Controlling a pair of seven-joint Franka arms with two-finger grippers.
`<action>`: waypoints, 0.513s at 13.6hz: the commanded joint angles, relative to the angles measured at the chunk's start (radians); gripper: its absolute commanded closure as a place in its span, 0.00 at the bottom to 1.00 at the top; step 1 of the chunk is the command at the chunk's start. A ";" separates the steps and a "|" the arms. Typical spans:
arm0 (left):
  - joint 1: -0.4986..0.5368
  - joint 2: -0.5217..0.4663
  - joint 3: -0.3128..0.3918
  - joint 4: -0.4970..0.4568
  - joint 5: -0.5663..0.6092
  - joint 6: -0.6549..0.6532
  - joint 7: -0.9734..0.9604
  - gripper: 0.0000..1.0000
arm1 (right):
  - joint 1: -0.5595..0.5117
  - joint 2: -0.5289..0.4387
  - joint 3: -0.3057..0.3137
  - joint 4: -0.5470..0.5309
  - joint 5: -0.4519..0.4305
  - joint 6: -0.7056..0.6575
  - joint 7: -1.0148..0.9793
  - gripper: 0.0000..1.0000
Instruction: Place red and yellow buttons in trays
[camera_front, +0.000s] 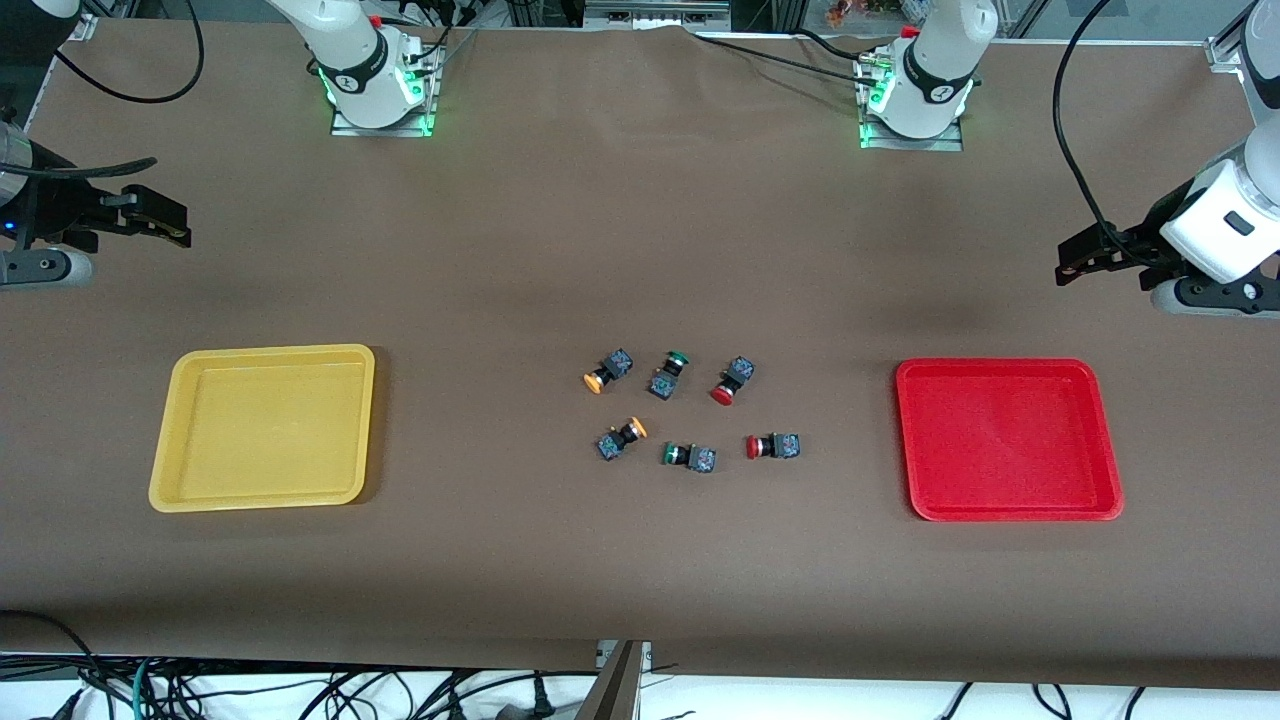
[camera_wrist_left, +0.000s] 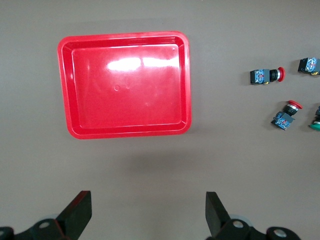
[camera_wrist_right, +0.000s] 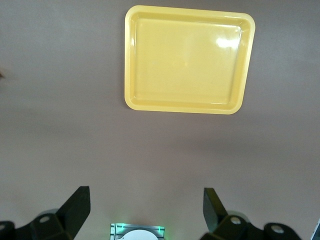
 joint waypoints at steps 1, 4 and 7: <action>0.000 0.009 0.005 0.022 -0.019 -0.003 0.022 0.00 | -0.007 0.007 0.001 0.021 0.006 -0.006 -0.007 0.00; 0.000 0.009 0.005 0.022 -0.020 -0.003 0.022 0.00 | -0.007 0.007 0.001 0.021 0.008 -0.006 -0.007 0.00; 0.000 0.009 0.005 0.022 -0.019 -0.003 0.022 0.00 | -0.005 0.007 0.001 0.021 0.006 -0.001 -0.007 0.00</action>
